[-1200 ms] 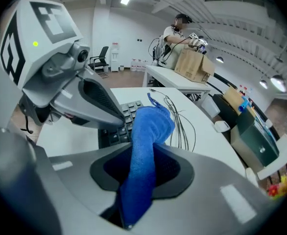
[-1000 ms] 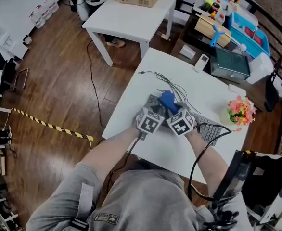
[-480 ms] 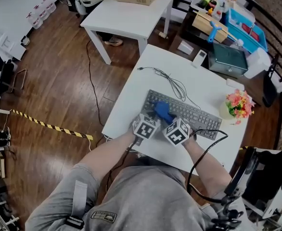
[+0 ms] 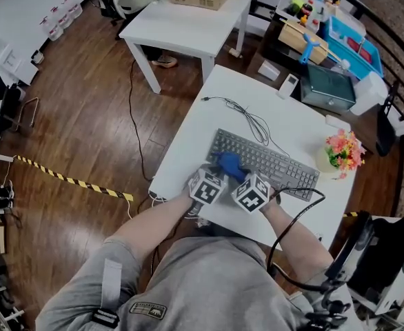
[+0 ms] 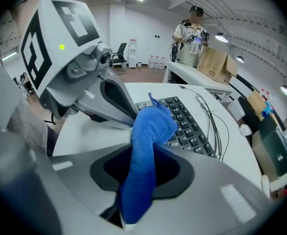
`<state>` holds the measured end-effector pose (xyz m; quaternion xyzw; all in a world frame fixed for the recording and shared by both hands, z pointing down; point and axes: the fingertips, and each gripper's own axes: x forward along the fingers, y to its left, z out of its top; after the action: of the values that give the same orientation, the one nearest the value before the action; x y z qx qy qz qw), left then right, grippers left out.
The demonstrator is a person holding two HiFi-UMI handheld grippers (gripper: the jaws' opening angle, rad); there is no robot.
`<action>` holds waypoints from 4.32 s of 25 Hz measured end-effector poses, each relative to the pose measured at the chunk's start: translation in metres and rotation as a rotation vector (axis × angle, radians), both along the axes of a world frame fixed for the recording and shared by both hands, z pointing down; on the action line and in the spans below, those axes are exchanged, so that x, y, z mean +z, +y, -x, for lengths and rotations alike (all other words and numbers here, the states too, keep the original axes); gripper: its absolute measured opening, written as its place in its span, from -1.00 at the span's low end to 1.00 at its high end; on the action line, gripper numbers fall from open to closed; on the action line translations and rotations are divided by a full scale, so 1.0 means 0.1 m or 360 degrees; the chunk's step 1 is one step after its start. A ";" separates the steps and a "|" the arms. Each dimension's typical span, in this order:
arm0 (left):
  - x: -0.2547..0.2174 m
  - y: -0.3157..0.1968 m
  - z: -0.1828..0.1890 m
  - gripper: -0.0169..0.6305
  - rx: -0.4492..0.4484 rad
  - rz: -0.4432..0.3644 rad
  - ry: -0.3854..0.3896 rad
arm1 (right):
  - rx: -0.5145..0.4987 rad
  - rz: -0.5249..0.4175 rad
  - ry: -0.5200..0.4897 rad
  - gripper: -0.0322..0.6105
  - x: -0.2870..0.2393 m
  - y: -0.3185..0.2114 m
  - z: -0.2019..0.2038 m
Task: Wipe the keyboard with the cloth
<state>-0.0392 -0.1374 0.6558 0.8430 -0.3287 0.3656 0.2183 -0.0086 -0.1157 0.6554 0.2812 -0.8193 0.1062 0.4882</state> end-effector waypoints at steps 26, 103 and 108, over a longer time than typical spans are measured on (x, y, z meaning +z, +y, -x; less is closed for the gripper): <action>-0.15 -0.69 0.24 -0.97 -0.0221 -0.0089 -0.0029 | -0.0033 -0.0076 -0.0074 -0.55 -0.09 -0.86 0.29; -0.12 1.60 -1.18 -0.97 0.0394 -0.0126 -0.0053 | 0.0947 -0.0102 -0.0189 -0.36 0.05 1.61 -1.58; -0.13 1.99 -1.04 -0.97 0.0310 -0.0119 -0.0062 | 0.0909 -0.0185 -0.0210 -0.28 -0.10 1.95 -1.60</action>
<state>0.0647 0.0615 0.6431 0.8713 -0.2627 0.3889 0.1438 0.1515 0.0790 0.6454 0.5204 -0.7416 0.2103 0.3673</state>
